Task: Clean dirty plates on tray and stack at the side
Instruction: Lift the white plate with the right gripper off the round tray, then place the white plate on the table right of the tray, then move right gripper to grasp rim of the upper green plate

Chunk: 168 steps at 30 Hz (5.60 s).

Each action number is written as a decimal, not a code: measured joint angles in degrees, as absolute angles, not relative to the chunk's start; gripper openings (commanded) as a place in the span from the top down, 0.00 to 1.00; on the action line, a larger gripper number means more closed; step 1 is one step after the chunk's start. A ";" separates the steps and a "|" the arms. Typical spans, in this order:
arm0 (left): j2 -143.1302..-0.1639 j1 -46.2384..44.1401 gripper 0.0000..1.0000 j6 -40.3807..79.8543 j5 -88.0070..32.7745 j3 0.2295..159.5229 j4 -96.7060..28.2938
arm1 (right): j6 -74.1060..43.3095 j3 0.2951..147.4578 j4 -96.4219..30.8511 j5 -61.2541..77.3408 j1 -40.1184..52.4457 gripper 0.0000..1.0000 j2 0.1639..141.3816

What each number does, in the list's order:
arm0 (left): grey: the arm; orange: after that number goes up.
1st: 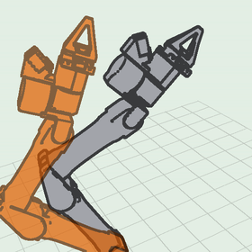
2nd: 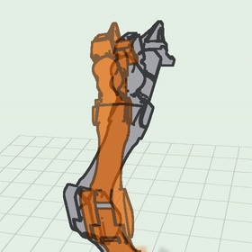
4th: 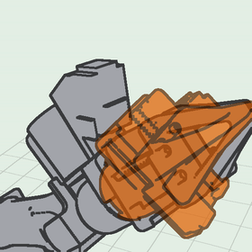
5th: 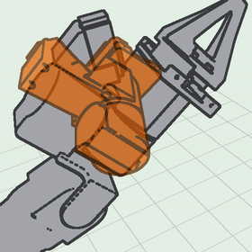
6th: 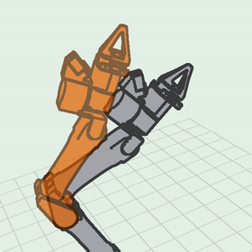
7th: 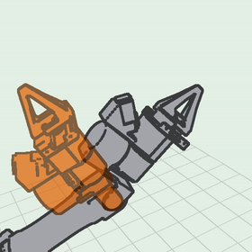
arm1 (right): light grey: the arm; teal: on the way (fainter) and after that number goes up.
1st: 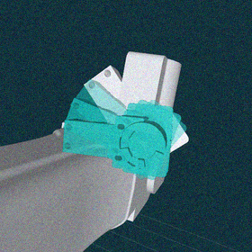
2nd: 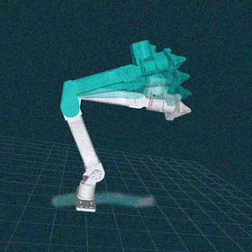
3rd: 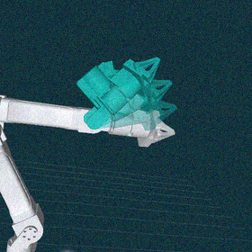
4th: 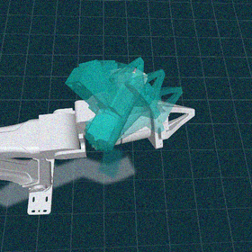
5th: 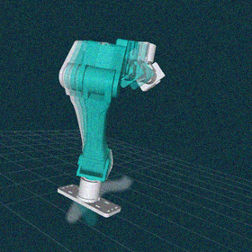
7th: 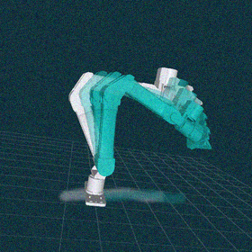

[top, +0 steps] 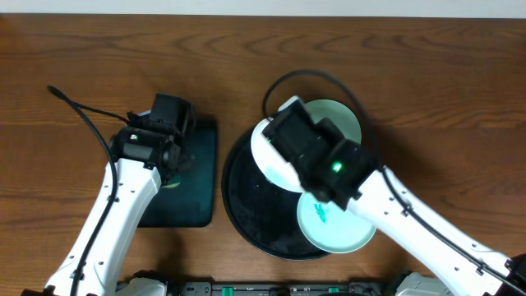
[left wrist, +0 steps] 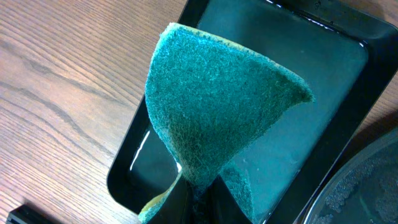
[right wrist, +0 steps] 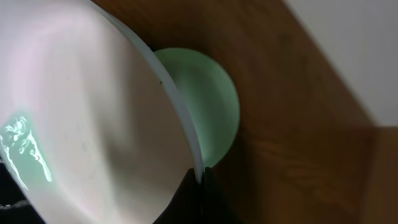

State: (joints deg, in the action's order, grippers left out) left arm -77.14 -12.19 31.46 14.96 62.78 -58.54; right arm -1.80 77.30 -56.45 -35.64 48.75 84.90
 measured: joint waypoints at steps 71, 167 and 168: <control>-77.14 -12.19 0.93 31.46 14.96 62.78 -58.94 | -25.02 74.02 -48.60 -0.49 13.30 0.99 85.86; -102.24 -12.14 0.93 21.98 9.76 60.66 -37.82 | -2.24 77.03 -47.86 19.00 12.08 0.99 106.63; -102.76 -12.14 0.92 21.98 10.02 60.69 -37.60 | -2.48 77.03 -48.42 18.96 13.19 0.99 106.19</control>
State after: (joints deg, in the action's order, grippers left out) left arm -102.76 -12.14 21.98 10.02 60.69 -37.60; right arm -2.48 77.03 -48.42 18.96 13.19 106.19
